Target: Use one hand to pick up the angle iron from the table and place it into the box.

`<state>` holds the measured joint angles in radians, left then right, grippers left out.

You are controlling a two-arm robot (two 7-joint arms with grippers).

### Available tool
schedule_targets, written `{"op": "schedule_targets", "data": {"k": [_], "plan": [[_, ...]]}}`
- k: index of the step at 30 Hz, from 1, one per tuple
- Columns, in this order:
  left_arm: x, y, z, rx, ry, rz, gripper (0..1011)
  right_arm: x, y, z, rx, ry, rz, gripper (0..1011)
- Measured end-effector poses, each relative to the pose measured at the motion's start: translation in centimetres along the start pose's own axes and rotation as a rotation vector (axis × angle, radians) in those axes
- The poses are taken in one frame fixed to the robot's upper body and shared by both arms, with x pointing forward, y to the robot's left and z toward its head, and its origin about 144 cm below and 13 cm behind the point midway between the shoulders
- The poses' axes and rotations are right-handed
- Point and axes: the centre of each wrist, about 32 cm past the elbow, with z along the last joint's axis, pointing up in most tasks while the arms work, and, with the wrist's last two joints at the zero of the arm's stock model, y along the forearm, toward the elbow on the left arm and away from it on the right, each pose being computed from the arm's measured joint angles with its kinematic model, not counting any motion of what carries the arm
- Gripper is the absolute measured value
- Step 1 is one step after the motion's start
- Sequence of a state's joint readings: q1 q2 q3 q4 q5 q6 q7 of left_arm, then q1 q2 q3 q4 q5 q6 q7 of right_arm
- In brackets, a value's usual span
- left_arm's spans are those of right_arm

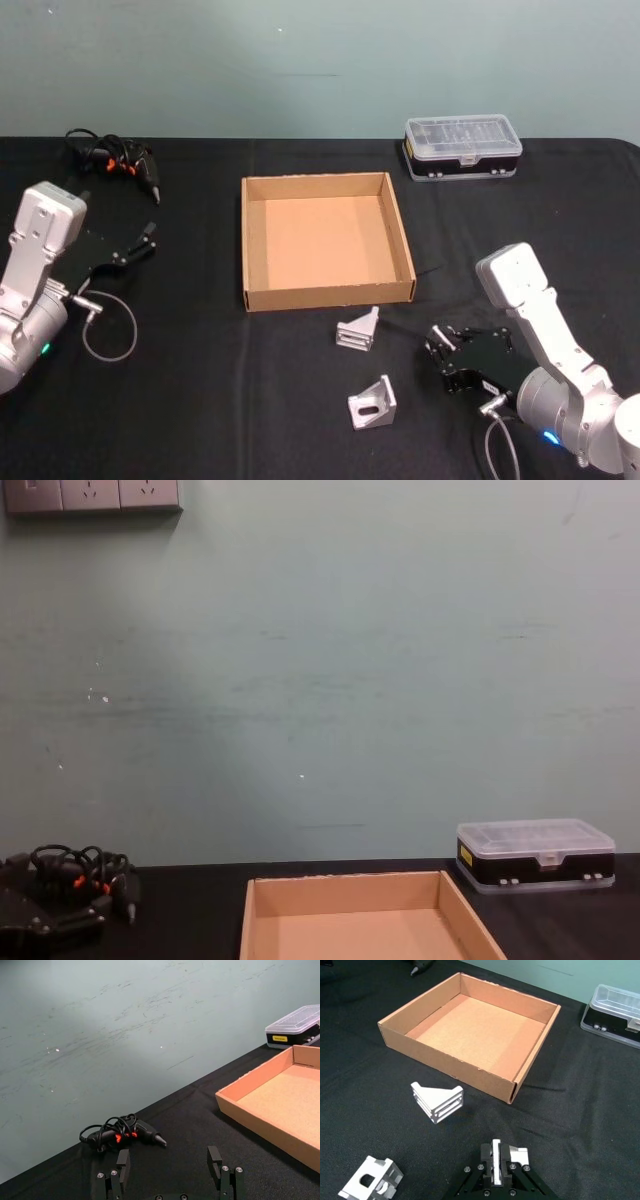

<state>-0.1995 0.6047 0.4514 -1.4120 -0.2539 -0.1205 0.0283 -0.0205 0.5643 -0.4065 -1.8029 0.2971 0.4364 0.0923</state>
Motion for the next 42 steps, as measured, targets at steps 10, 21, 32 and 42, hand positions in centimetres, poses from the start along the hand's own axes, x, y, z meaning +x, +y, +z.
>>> {"op": "schedule_targets", "data": {"k": [10,21,32,42], "plan": [[0.0,0.0,0.0,0.0,0.0,0.0,1011,0.1,-0.3,0.3,0.019,-0.009,-0.005,84],[0.0,0.0,0.0,0.0,0.0,0.0,1011,1.2,-0.4,4.9,0.159,-0.077,-0.004,84],[0.0,0.0,0.0,0.0,0.0,0.0,1011,3.5,5.4,10.1,0.18,-0.083,0.06,84],[0.0,0.0,0.0,0.0,0.0,0.0,1011,4.2,11.3,12.0,0.099,-0.046,0.1,84]]}}
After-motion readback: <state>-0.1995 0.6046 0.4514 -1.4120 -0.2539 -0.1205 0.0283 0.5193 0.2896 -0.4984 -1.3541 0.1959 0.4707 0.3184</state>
